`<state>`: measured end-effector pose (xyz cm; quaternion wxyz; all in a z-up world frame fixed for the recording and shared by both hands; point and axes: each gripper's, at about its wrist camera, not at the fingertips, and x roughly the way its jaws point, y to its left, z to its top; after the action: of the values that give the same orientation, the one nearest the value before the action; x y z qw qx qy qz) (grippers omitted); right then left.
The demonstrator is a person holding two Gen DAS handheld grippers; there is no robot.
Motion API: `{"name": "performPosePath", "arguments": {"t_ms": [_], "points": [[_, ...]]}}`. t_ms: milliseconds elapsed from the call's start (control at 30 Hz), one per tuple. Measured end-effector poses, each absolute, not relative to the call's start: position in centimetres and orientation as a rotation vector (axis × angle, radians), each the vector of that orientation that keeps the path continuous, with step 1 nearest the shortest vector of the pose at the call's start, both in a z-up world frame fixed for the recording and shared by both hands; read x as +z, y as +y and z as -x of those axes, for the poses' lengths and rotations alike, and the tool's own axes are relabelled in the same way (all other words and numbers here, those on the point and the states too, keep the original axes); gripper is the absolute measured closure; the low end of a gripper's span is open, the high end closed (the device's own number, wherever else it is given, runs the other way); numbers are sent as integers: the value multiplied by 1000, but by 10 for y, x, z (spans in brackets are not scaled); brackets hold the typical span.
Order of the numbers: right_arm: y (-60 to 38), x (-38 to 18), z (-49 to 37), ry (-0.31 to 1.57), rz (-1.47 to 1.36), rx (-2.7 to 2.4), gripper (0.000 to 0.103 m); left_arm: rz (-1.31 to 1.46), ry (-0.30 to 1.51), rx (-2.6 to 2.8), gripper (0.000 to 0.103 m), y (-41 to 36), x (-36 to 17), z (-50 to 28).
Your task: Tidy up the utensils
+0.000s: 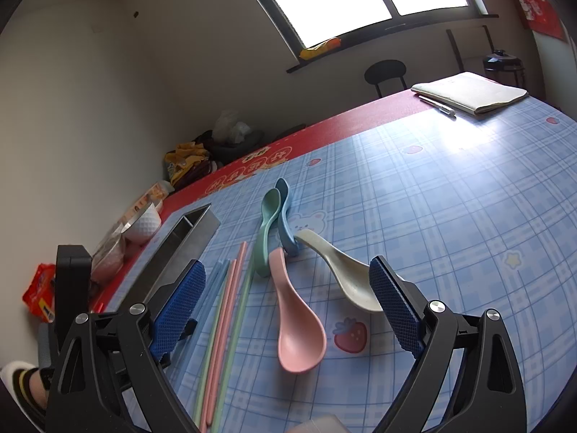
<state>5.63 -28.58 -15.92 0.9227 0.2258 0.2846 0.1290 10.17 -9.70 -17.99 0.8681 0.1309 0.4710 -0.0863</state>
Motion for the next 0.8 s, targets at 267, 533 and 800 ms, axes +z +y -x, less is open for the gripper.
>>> {"name": "performPosePath", "arguments": {"t_ms": [267,533,800], "points": [[-286,-160,-56,585,-472,261,14,-282,941,-169,94,-102,-183,-103],[-287,-162,-57,592,-478,266,14,-149,885,-194,97,-87,-184,-93],[-286,-164,-62,612,-491,281,14,-27,830,-192,97,-67,-176,-88]]}}
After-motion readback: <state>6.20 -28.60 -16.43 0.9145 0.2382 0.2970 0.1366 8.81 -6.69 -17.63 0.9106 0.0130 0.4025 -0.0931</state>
